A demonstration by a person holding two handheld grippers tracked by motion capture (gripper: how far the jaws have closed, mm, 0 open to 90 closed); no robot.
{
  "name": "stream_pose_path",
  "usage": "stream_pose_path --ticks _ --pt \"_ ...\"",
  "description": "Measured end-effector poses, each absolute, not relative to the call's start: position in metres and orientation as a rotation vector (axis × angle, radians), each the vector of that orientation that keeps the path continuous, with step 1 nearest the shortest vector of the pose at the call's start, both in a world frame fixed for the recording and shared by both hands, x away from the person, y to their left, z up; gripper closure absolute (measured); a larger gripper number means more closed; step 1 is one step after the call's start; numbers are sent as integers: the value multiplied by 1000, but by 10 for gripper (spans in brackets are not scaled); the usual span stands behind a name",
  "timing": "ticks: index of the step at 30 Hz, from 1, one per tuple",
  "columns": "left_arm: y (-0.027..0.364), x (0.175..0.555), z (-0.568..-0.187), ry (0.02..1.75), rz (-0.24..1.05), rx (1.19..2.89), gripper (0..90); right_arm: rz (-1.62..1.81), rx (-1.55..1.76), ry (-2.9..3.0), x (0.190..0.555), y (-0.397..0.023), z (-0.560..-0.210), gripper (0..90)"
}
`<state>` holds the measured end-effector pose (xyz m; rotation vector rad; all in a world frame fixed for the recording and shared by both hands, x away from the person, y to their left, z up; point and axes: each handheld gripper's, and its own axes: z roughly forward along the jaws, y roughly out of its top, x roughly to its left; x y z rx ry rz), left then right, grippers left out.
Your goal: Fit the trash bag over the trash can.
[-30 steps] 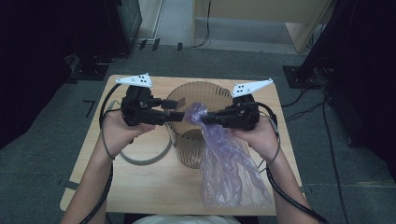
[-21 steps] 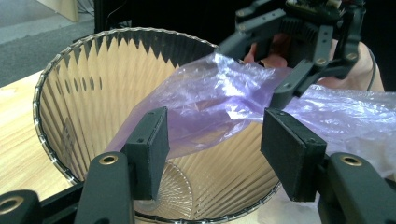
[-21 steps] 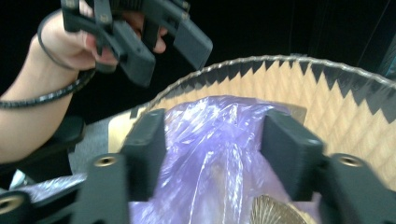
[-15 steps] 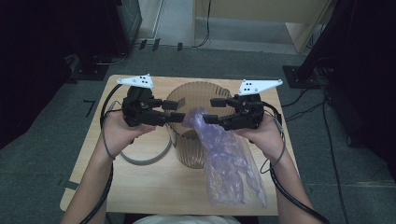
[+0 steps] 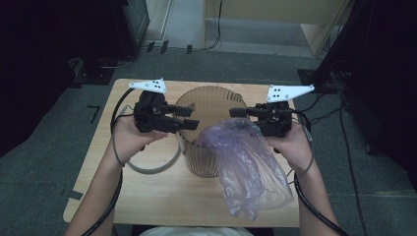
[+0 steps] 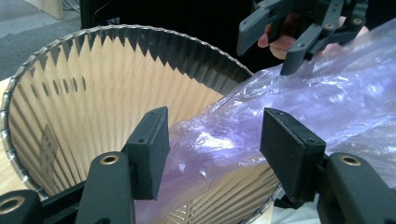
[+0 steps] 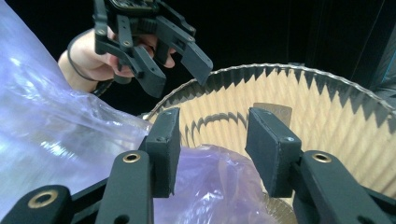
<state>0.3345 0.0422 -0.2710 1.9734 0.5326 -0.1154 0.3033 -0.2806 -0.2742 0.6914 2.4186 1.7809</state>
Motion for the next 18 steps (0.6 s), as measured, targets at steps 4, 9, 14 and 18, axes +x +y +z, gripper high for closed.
stream_pose_path --ticks 4,9,14,18 --pt "41 336 -272 523 -122 1978 417 1812 667 2425 298 -287 -273 538" --pt "39 336 -271 505 -119 1977 418 1826 616 2481 292 -281 -283 481" --pt "39 334 -270 487 -114 1982 439 1796 578 2562 290 -268 -292 466" --pt "41 333 -269 464 -89 1980 455 1765 517 2598 288 -262 -295 483"
